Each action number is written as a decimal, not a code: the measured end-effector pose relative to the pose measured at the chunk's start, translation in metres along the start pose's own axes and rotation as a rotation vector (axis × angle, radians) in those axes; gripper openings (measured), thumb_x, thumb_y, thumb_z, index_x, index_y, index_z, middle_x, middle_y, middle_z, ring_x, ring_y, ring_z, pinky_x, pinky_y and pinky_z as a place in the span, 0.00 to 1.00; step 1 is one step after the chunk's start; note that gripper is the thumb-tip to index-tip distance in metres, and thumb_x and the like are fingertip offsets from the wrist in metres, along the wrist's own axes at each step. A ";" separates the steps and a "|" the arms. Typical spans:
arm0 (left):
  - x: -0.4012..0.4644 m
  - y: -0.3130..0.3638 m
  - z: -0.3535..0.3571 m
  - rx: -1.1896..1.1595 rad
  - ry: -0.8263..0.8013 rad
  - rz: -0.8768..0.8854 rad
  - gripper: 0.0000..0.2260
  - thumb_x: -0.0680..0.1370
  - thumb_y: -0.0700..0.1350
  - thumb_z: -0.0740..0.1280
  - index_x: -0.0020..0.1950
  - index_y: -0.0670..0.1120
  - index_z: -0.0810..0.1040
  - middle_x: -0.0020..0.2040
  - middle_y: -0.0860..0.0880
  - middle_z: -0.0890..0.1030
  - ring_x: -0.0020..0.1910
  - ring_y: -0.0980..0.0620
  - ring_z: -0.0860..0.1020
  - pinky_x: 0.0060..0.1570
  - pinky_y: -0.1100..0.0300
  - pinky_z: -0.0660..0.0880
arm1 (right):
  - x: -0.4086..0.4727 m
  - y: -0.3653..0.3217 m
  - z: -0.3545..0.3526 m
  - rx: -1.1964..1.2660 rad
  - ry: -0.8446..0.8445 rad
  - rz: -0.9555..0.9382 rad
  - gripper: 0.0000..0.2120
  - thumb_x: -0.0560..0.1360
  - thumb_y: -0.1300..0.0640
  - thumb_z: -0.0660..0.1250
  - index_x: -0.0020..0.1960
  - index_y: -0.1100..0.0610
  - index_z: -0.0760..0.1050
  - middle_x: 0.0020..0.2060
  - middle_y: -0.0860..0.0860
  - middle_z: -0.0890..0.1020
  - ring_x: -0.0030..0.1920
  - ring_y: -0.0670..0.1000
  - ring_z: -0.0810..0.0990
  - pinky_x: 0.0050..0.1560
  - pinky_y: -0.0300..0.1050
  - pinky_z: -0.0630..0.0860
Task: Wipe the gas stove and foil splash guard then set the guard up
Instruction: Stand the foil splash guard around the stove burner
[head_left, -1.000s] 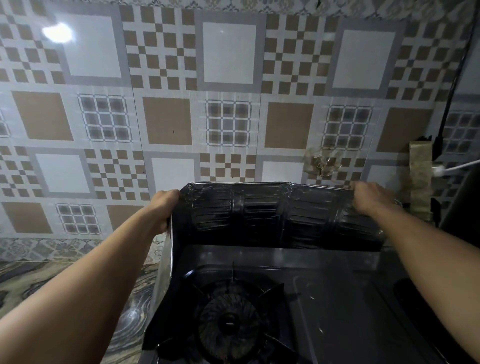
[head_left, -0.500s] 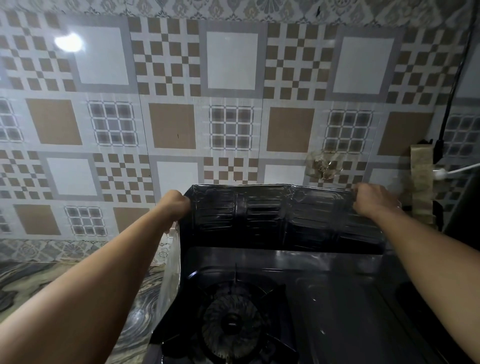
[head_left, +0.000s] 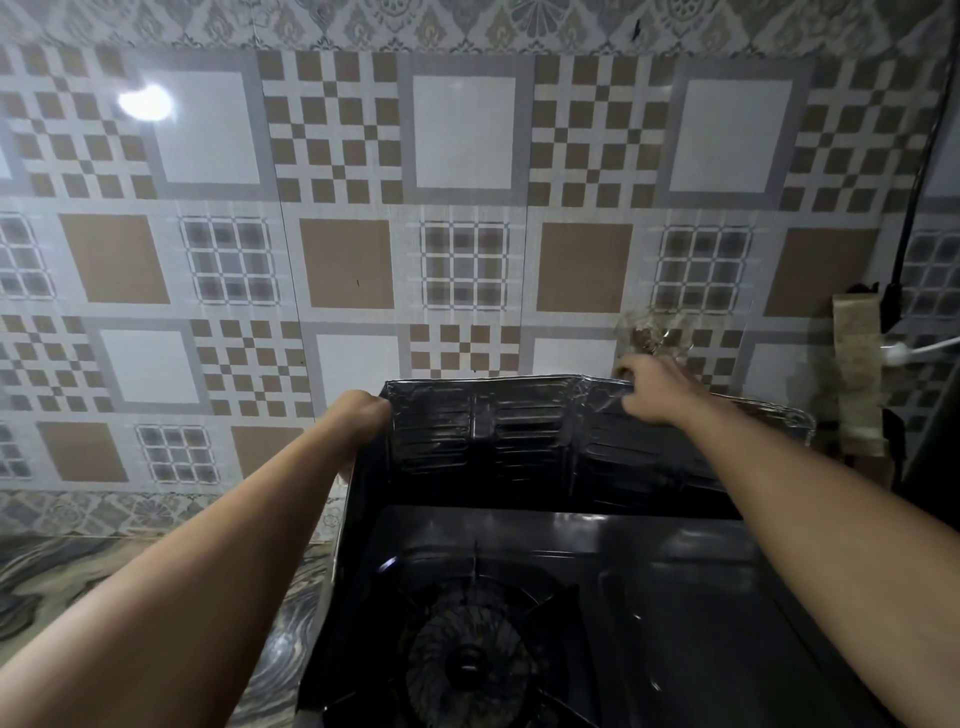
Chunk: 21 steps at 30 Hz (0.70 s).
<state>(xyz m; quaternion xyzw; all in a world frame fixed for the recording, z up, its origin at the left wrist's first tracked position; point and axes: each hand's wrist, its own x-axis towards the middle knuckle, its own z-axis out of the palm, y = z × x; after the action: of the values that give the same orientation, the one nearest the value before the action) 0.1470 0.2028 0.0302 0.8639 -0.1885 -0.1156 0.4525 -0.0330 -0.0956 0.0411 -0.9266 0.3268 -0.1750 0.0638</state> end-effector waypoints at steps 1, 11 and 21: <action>0.002 -0.001 0.001 -0.001 0.008 -0.002 0.10 0.78 0.39 0.60 0.44 0.32 0.76 0.44 0.37 0.76 0.45 0.42 0.76 0.43 0.54 0.71 | 0.005 -0.009 0.004 0.039 0.000 -0.032 0.22 0.73 0.61 0.70 0.66 0.53 0.73 0.61 0.55 0.79 0.56 0.57 0.78 0.56 0.47 0.75; 0.007 -0.004 0.007 0.101 0.117 0.001 0.11 0.78 0.36 0.59 0.36 0.36 0.71 0.41 0.39 0.73 0.43 0.45 0.73 0.43 0.51 0.72 | 0.028 -0.029 0.021 0.220 0.001 -0.139 0.09 0.71 0.64 0.75 0.51 0.59 0.84 0.48 0.53 0.85 0.47 0.49 0.80 0.52 0.37 0.70; 0.011 -0.004 0.011 0.090 0.117 -0.026 0.14 0.78 0.37 0.60 0.31 0.39 0.70 0.36 0.41 0.73 0.41 0.43 0.74 0.39 0.55 0.70 | 0.020 -0.017 0.002 0.215 -0.100 -0.251 0.06 0.68 0.63 0.78 0.45 0.58 0.85 0.33 0.46 0.82 0.36 0.43 0.79 0.42 0.32 0.71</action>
<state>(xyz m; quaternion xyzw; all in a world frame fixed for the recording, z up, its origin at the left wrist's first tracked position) 0.1541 0.1919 0.0208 0.8911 -0.1552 -0.0620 0.4220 -0.0080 -0.0946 0.0484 -0.9555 0.1845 -0.1689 0.1562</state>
